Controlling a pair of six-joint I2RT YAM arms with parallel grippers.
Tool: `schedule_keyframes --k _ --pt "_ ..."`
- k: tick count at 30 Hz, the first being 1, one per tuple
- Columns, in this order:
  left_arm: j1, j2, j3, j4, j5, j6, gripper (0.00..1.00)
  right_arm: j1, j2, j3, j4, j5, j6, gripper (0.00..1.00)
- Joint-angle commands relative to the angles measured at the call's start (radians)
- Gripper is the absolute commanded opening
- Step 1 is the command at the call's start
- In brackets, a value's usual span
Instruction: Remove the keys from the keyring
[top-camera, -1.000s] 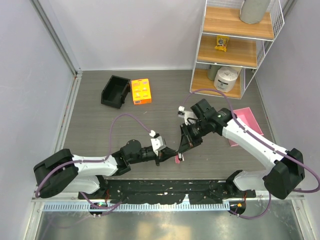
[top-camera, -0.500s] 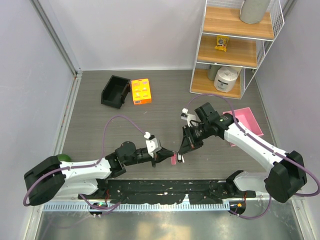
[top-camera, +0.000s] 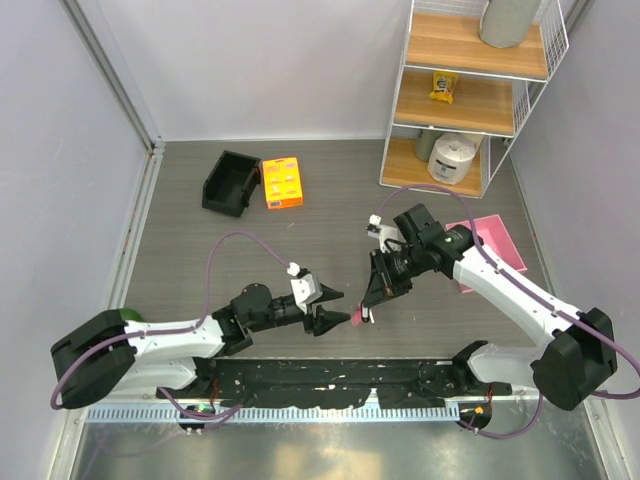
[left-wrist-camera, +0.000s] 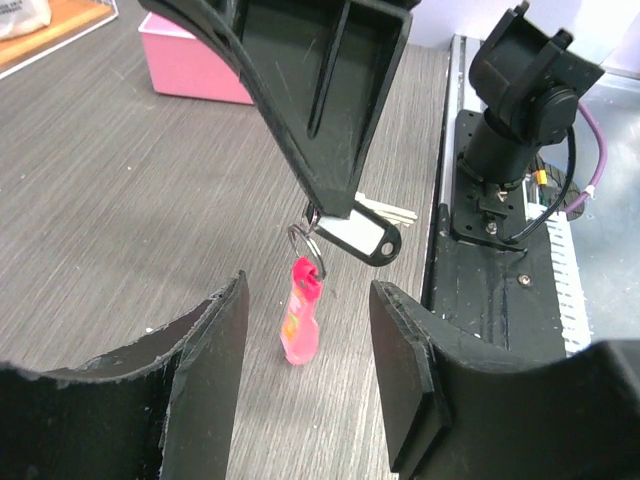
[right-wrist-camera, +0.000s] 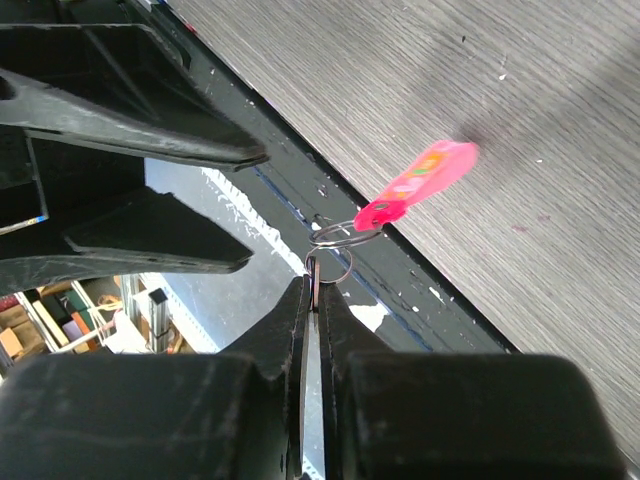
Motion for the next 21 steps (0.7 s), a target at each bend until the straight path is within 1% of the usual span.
schedule_keyframes --k 1,16,20,21 --pt "-0.010 0.055 0.062 0.056 0.006 0.000 0.56 -0.001 -0.028 0.059 -0.032 0.001 -0.026 0.05" --pt "-0.033 0.166 0.137 0.051 -0.003 0.020 0.57 0.005 -0.036 0.069 -0.044 -0.016 -0.032 0.05" --pt "-0.036 0.192 0.145 0.047 -0.018 0.035 0.55 0.004 -0.037 0.079 -0.053 -0.018 -0.038 0.05" --pt "-0.037 0.198 0.148 0.047 -0.020 0.038 0.53 0.005 -0.039 0.080 -0.058 -0.019 -0.036 0.05"
